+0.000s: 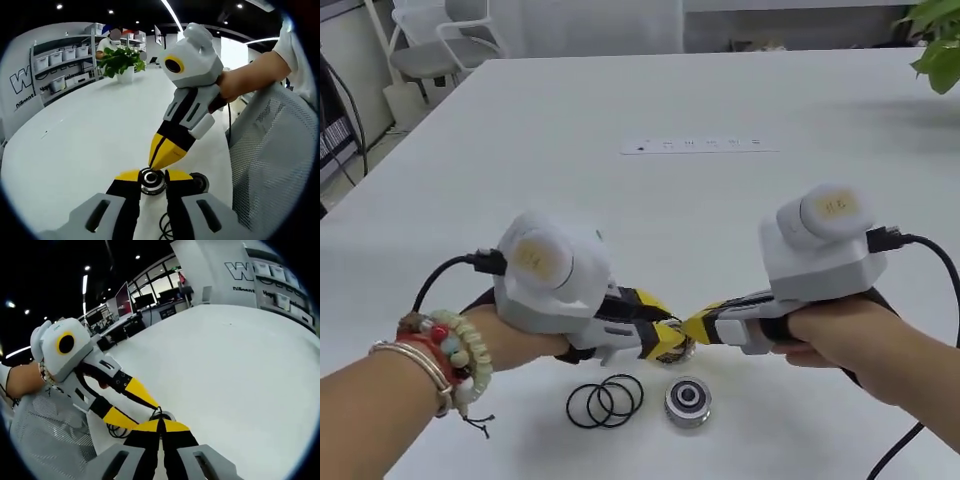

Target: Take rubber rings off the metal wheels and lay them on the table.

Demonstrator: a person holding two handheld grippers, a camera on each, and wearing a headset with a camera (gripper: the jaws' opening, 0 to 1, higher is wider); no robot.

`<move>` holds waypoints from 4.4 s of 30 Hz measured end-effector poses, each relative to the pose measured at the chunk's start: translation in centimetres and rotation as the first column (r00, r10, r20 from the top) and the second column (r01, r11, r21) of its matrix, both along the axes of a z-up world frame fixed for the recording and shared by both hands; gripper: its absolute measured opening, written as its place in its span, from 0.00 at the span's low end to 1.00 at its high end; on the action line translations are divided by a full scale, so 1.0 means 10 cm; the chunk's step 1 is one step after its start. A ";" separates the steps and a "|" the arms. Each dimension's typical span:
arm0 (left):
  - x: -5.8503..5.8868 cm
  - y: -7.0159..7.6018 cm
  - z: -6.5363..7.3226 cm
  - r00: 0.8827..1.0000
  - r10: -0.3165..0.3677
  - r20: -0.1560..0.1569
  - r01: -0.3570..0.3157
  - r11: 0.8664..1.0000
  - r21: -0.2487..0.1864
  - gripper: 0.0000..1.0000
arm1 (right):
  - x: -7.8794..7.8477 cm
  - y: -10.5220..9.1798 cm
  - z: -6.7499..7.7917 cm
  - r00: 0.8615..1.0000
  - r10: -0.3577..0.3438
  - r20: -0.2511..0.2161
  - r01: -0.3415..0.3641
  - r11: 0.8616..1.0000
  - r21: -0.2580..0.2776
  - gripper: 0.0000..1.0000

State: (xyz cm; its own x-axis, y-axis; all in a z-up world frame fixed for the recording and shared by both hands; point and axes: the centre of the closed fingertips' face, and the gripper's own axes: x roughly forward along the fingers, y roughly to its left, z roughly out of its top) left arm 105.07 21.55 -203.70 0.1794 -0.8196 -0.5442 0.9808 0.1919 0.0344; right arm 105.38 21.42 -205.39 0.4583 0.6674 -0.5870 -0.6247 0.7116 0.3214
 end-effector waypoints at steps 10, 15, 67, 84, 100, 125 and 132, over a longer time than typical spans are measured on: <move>-0.11 0.16 0.46 0.998 -0.061 0.021 0.062 0.998 -0.017 0.40 | 0.02 0.02 0.16 1.000 -0.016 0.024 0.015 0.999 0.045 0.00; -0.17 0.37 0.72 0.996 -0.066 0.058 0.068 0.997 -0.032 0.48 | 0.01 0.09 0.26 0.999 -0.009 0.043 0.006 0.998 0.068 0.00; -0.74 1.44 0.70 0.972 0.230 -0.058 -0.236 0.955 -0.178 0.99 | -0.44 0.85 -0.01 0.980 0.198 -0.035 -0.195 0.978 0.072 0.00; -0.78 1.45 0.65 0.971 0.233 -0.054 -0.238 0.959 -0.152 0.99 | -0.42 0.77 -0.22 0.977 0.214 -0.010 -0.214 0.974 -0.077 0.07; -0.78 1.47 0.68 0.971 0.235 -0.052 -0.241 0.958 -0.155 0.99 | -0.34 0.72 0.14 0.981 0.193 0.035 -0.192 0.981 -0.023 0.11; -0.76 1.47 0.67 0.975 0.213 -0.061 -0.220 0.962 -0.162 0.99 | -0.59 0.25 0.85 0.948 0.255 0.189 -0.255 0.967 -0.023 0.45; -0.74 1.46 0.66 0.975 0.213 -0.069 -0.222 0.961 -0.168 0.99 | -0.73 -0.02 0.79 0.945 0.240 0.221 -0.235 0.971 -0.051 0.61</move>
